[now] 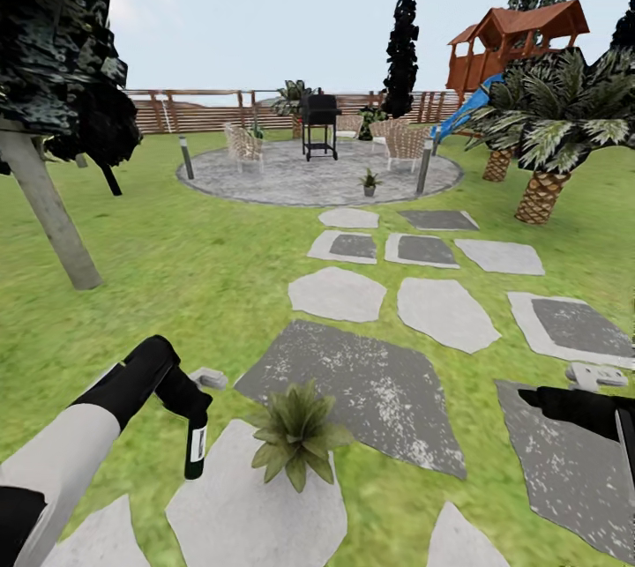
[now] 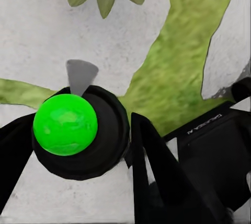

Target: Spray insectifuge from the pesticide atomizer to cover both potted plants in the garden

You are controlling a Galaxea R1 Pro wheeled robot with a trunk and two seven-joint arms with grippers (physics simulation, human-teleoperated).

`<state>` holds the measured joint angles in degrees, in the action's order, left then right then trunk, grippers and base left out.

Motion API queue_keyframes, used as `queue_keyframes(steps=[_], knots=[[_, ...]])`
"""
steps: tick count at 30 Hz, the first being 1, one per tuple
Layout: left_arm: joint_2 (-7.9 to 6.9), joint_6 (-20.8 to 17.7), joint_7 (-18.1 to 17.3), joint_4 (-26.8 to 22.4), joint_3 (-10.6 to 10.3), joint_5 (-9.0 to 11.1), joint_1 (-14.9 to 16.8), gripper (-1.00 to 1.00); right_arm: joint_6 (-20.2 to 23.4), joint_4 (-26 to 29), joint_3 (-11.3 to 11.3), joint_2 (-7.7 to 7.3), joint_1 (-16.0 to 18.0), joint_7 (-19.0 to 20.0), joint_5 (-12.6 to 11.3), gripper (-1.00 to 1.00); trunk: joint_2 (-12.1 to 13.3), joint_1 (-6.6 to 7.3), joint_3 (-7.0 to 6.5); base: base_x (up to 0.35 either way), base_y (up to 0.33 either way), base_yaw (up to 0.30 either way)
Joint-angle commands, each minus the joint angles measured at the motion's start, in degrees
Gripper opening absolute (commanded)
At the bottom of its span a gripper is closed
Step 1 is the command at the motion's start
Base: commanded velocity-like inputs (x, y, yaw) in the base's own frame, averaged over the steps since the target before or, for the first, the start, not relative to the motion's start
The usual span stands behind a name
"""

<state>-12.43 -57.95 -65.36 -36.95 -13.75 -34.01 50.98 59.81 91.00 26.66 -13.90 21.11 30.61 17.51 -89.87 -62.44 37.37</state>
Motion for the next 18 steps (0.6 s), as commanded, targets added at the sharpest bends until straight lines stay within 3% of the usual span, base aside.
queue_keyframes(steps=[1, 7, 12, 15, 18], knots=[[-0.04, -0.3, -0.6, -0.1, -0.8, -0.5, 0.0, -1.00, 0.2, 0.1, 0.0, 0.01, 0.1, 0.6, 0.6, 1.00, 0.0, -0.02, 0.06, 0.218, 0.176, -0.251], [1.42, -0.3, -0.7, -0.1, -4.9, -0.5, -0.2, -1.00, 0.2, 0.1, 0.1, -0.01, 0.1, 0.6, 0.6, 1.00, 0.0, -0.02, 0.06, 0.205, 0.161, -0.262], [3.12, -0.4, -0.7, 0.0, -10.0, -0.5, -0.4, -1.00, 0.2, 0.1, 0.1, -0.06, 0.1, 0.6, 0.6, 1.00, 0.0, -0.02, 0.06, 0.121, 0.084, -0.252], [4.58, -0.4, -0.7, 0.3, -13.3, -0.5, -0.5, -1.00, 0.2, 0.1, 0.1, -0.03, 0.1, 0.6, 0.6, 1.00, 0.0, -0.02, 0.06, 0.038, 0.026, -0.131], [5.29, -0.5, -0.7, 0.5, -14.5, -0.4, -0.5, -1.00, 0.2, 0.1, 0.1, 0.00, 0.1, 0.6, 0.6, 1.00, 0.0, -0.02, 0.06, 0.012, 0.008, -0.040]])
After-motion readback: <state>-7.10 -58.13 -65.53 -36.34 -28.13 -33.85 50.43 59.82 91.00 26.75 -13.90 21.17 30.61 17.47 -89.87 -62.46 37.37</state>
